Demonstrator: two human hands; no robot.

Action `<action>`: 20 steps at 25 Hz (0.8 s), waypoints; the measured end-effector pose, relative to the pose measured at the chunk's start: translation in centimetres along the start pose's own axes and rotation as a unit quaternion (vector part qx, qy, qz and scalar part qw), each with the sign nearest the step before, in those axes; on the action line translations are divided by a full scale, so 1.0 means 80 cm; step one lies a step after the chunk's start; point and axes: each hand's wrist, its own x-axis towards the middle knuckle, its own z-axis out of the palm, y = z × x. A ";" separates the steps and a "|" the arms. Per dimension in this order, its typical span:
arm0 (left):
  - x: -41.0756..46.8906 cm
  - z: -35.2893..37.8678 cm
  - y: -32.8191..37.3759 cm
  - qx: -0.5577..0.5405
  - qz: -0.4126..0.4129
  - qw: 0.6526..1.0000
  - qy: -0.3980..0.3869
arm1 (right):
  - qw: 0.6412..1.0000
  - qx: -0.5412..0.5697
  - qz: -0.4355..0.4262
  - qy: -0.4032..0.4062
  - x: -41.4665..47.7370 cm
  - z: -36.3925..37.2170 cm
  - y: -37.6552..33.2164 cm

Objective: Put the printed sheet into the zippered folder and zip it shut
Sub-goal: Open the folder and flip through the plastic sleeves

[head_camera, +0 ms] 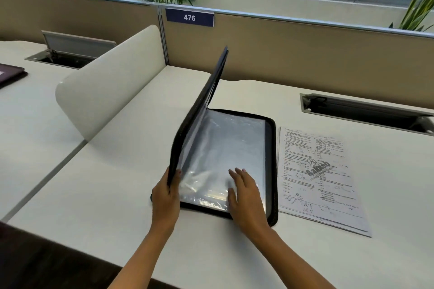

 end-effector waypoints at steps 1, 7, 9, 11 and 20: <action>0.003 -0.003 0.001 -0.012 -0.018 1.000 0.013 | 0.997 -0.072 -0.024 -0.005 -0.002 0.008 0.009; 0.020 -0.020 0.007 -0.105 -0.202 0.970 0.087 | 0.981 -0.195 0.000 -0.013 -0.015 0.022 0.041; 0.024 -0.029 0.006 -0.131 -0.246 0.956 0.092 | 0.976 -0.218 0.001 -0.025 -0.014 0.023 0.046; 0.029 -0.035 0.001 -0.156 -0.274 0.944 0.094 | 0.973 -0.228 -0.002 -0.034 -0.013 0.021 0.050; 0.026 -0.022 -0.038 -0.368 -0.297 0.879 0.066 | 0.972 -0.232 0.002 -0.029 -0.036 -0.012 0.088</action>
